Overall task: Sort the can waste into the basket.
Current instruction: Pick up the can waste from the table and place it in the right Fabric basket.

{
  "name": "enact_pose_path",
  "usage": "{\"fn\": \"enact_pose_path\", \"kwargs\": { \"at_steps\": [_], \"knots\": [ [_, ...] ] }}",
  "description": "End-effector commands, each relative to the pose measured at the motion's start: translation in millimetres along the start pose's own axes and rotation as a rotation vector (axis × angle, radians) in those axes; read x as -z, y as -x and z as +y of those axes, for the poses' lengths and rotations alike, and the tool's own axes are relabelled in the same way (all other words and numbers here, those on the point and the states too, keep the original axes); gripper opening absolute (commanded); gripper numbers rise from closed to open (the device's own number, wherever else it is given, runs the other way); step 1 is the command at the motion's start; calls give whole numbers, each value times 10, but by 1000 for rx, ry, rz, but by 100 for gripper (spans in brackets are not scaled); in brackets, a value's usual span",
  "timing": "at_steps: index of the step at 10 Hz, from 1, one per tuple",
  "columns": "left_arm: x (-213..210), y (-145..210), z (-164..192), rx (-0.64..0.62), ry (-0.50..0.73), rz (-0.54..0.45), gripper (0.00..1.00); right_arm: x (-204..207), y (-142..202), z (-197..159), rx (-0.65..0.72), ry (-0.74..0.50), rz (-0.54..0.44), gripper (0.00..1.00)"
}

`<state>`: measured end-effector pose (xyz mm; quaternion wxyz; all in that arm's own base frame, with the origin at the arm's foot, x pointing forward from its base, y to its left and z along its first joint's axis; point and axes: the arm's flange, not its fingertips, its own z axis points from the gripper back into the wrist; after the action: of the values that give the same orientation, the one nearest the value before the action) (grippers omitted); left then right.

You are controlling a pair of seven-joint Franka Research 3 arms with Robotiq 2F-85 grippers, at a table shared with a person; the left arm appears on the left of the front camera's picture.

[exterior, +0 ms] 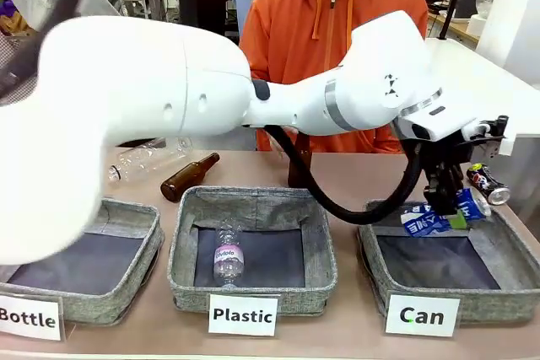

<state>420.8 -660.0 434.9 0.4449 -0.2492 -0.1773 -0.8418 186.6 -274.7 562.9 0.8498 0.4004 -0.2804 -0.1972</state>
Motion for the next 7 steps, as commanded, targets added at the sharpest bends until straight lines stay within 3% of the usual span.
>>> {"fn": "enact_pose_path", "kwargs": {
  "at_steps": [1, 4, 6, 7],
  "knots": [
    [-221, 132, -88, 12, -80, 21, 47, -4, -8, 11, 2, 14, -13, 100],
    [-136, 67, 63, -5, -49, -2, 47, -4, -8, 11, 2, 14, -13, 100],
    [-48, 55, -4, -109, -68, -8, 47, -4, -8, 11, 2, 14, -13, 100],
    [-11, -13, -44, -118, -87, -7, 58, -4, -8, 11, 2, 14, -13, 100]
  ]
}}
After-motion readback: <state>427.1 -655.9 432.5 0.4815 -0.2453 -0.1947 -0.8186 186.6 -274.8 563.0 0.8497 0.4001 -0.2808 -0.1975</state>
